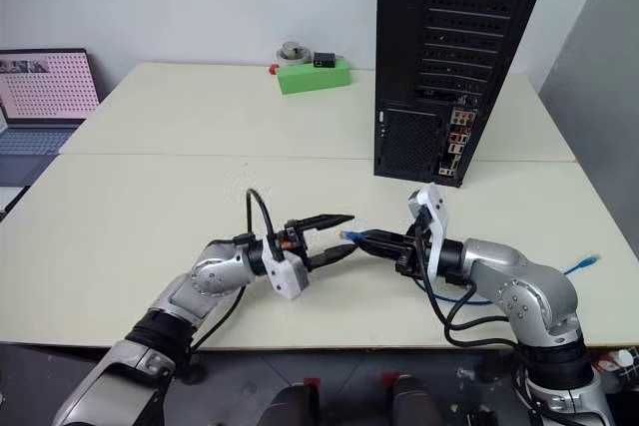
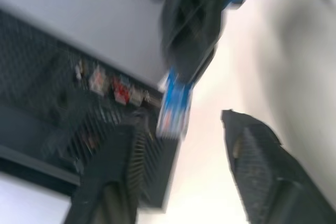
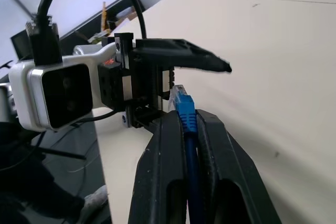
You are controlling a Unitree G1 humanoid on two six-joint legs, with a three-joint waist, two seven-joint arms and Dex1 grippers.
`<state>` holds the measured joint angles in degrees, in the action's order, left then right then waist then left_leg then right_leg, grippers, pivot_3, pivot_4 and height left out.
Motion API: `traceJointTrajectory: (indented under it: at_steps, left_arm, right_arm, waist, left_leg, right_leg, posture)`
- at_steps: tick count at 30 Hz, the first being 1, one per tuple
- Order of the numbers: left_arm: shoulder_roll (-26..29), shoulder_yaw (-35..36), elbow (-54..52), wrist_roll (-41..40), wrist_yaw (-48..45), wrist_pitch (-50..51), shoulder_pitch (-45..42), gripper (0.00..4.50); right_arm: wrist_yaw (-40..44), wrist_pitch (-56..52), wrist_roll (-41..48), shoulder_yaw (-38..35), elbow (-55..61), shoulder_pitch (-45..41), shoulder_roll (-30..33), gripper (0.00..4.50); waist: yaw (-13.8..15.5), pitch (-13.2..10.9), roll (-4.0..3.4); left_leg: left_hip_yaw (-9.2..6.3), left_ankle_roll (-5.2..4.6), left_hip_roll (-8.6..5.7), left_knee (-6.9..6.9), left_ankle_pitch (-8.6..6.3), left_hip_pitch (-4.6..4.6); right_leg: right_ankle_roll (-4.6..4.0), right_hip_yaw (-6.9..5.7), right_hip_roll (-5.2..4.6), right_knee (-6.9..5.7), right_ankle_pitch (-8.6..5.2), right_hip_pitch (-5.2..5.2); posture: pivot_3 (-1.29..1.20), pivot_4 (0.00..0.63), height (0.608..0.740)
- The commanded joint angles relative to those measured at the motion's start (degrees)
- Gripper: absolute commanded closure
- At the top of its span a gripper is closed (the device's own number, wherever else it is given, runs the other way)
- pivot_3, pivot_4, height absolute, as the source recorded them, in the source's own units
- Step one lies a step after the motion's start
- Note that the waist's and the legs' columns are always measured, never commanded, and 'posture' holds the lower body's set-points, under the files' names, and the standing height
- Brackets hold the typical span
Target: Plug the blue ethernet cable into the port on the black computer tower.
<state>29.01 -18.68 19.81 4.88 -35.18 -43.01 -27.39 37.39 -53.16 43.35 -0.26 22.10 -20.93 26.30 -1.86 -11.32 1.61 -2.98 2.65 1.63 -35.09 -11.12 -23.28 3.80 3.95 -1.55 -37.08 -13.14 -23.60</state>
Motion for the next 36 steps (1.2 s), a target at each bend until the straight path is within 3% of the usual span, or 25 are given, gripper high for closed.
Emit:
traceJointTrajectory:
  at_steps: [1, 5, 10, 16, 25, 36]
  left_arm:
    - [-0.5, 2.8, -11.0, -14.6, -5.7, 24.7, 1.5, 1.04]
    - [-2.4, 6.3, -18.7, -19.9, -1.6, 47.8, -2.5, 0.15]
    - [-7.2, 8.3, -20.5, -18.6, 5.3, 61.9, -8.9, 0.1]
    - [-11.5, 6.2, -19.5, -14.4, 7.7, 66.4, -13.3, 0.1]
    - [-16.8, 6.1, -16.6, -12.4, 9.1, 70.2, -16.9, 0.1]
    - [-18.9, 7.0, -16.7, -11.1, 10.2, 72.0, -17.6, 0.1]
  right_arm:
    - [-6.0, 2.7, -2.6, -4.1, 2.7, 0.8, -0.3, 4.48]
    - [-15.9, 6.2, -9.6, -5.2, 7.7, 3.1, -1.6, 4.48]
    - [-31.7, 8.2, -19.6, -3.9, 9.3, 0.6, -9.1, 4.48]
    - [-48.7, 10.9, -32.0, -0.4, 6.0, -2.9, -21.4, 4.48]
    - [-56.4, 21.7, -41.2, -2.5, -8.4, -9.3, -26.3, 4.48]
    - [-54.4, 26.7, -41.9, -5.0, -16.0, -12.7, -26.0, 4.49]
  waist:
    - [0.0, 0.0, 0.0]
    - [0.1, 0.0, 0.0]
    - [0.0, 0.0, 0.0]
    - [-0.3, 0.0, -0.01]
    - [0.0, 0.0, -0.01]
    - [-0.1, 0.0, -0.01]
  left_leg:
    - [-0.01, 0.0, 0.0, 0.0, 0.0, -0.01]
    - [-0.1, 0.0, 0.0, 0.0, 0.0, -0.05]
    - [-0.16, 0.0, 0.0, -0.02, 0.0, -0.05]
    - [-0.16, 0.01, 0.04, 0.04, 0.01, -0.1]
    - [-0.15, 0.01, 0.03, 0.02, 0.01, -0.17]
    - [-0.15, 0.01, 0.03, 0.04, 0.01, -0.18]
  right_leg:
    - [0.03, -0.01, 0.0, 0.01, -0.02, 0.0]
    - [0.14, -0.07, 0.01, 0.02, -0.09, -0.01]
    - [0.15, -0.07, 0.09, 0.01, -0.09, -0.01]
    - [0.06, -0.03, 0.15, -0.03, -0.11, -0.17]
    - [-0.13, -0.03, 0.14, 0.02, 0.01, -0.2]
    - [-0.17, -0.02, 0.14, 0.0, 0.03, -0.23]
  posture:
    - [0.0, 0.15, 0.74]
    - [0.0, 0.15, 0.74]
    - [0.0, 0.15, 0.74]
    - [0.0, 0.15, 0.74]
    - [0.0, 0.15, 0.74]
    - [0.0, 0.15, 0.74]
